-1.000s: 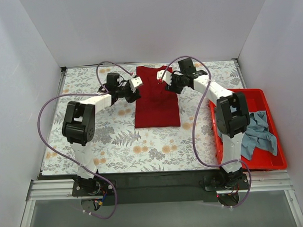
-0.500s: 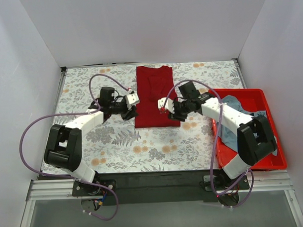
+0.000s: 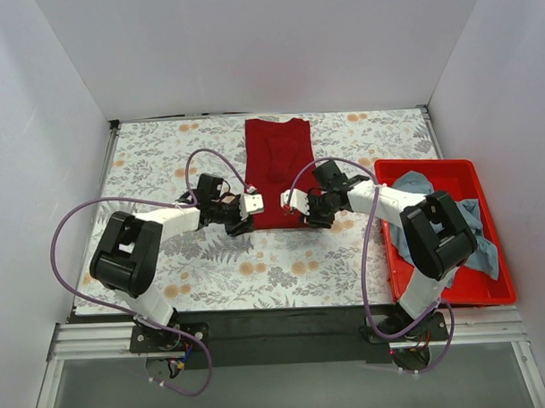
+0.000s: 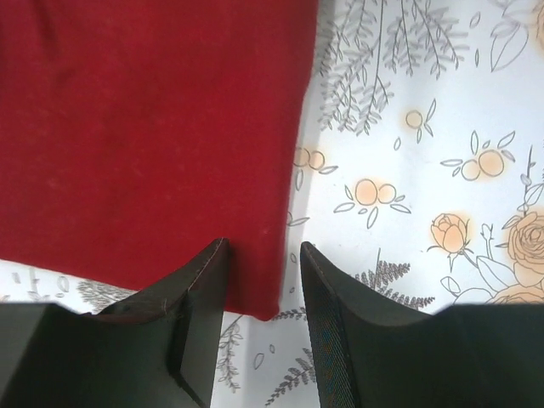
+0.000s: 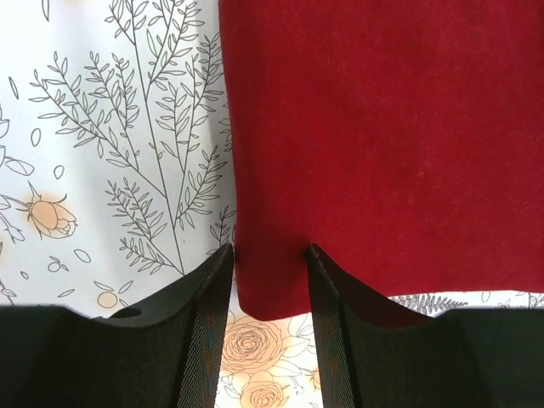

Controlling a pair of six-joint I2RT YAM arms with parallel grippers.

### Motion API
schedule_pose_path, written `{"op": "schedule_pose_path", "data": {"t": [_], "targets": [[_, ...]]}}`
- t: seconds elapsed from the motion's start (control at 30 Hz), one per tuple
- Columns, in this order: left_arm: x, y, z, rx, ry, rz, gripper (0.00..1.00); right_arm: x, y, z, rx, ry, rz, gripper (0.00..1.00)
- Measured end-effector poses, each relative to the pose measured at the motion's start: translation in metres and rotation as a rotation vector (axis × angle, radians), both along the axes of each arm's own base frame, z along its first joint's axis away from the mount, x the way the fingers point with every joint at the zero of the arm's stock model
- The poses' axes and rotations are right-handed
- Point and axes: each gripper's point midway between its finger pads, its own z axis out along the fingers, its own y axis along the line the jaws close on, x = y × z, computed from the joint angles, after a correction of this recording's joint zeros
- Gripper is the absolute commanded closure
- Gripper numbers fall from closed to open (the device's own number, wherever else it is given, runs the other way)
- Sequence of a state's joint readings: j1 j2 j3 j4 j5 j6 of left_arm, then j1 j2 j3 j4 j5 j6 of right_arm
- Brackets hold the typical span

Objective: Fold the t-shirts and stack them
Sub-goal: Fold the tshirt

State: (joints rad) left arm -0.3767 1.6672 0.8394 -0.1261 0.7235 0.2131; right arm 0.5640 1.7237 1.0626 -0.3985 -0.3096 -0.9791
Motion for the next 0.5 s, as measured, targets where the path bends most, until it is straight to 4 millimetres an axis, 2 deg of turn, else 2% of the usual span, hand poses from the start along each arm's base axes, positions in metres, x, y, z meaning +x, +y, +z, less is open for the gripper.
{"op": "schedule_pose_path", "data": {"t": [0.13, 0.23, 0.3, 0.33, 0.4, 0.43, 0.5], "targets": [[-0.009, 0.003, -0.016, 0.030, 0.016, -0.014, 0.64, -0.003, -0.002, -0.005, -0.004, 0.005, 0.000, 0.54], [-0.010, 0.003, -0.020, 0.033, 0.009, -0.024, 0.71, -0.006, -0.004, -0.010, -0.011, 0.011, 0.004, 0.59], [-0.009, 0.003, -0.020, 0.033, -0.003, -0.025, 0.77, -0.007, -0.005, -0.012, -0.012, 0.008, 0.012, 0.69], [-0.008, 0.003, -0.020, 0.035, -0.010, -0.026, 0.83, -0.006, -0.004, -0.012, -0.011, 0.003, 0.014, 0.73], [-0.005, 0.003, -0.020, 0.038, -0.023, -0.023, 0.92, -0.003, -0.004, -0.013, -0.011, -0.014, 0.017, 0.87], [-0.004, 0.003, -0.020, 0.038, -0.027, -0.022, 0.99, -0.002, -0.004, -0.014, -0.012, -0.018, 0.013, 0.98], [-0.004, 0.003, -0.019, 0.038, -0.025, -0.019, 1.00, 0.001, -0.004, -0.013, -0.015, -0.031, 0.007, 0.99]]}}
